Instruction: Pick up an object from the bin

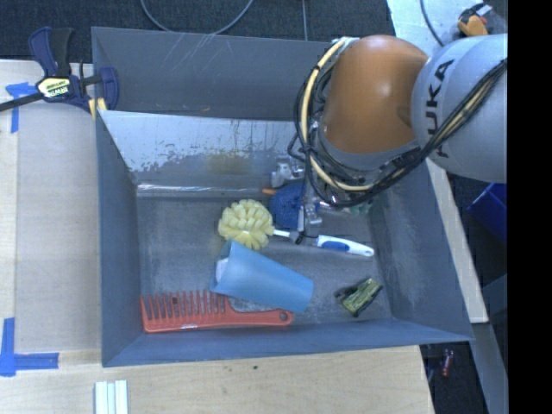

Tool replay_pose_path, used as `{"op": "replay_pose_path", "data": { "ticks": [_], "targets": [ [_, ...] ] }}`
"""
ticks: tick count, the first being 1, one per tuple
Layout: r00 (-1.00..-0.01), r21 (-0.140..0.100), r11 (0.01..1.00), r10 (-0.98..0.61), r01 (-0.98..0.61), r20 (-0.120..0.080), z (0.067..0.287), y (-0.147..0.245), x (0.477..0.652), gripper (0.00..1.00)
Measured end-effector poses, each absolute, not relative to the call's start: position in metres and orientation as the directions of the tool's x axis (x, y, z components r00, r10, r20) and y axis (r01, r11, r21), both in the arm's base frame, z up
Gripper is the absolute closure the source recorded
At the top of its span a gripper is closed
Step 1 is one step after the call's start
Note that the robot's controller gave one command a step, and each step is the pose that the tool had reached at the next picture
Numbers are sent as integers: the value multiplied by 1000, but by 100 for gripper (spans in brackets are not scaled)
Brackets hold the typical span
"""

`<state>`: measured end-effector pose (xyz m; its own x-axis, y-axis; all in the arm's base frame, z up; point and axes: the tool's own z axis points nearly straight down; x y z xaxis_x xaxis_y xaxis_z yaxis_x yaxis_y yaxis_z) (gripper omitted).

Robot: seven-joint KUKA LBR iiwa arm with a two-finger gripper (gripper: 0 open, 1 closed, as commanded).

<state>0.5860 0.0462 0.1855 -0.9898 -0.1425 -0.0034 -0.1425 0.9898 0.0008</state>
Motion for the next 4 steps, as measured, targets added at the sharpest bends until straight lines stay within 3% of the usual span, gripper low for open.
{"op": "replay_pose_path", "data": {
  "ticks": [1, 2, 3, 4],
  "targets": [
    [-980, 0, 980, -198, -198, -3, 113, 61, 580, 0],
    [-994, 1, 994, -111, -111, -9, 104, 64, 589, 0],
    [-908, -2, 908, -418, -418, -10, 126, 69, 583, 100],
    [-909, -2, 909, -418, -418, -10, 126, 69, 583, 100]
  ]
}}
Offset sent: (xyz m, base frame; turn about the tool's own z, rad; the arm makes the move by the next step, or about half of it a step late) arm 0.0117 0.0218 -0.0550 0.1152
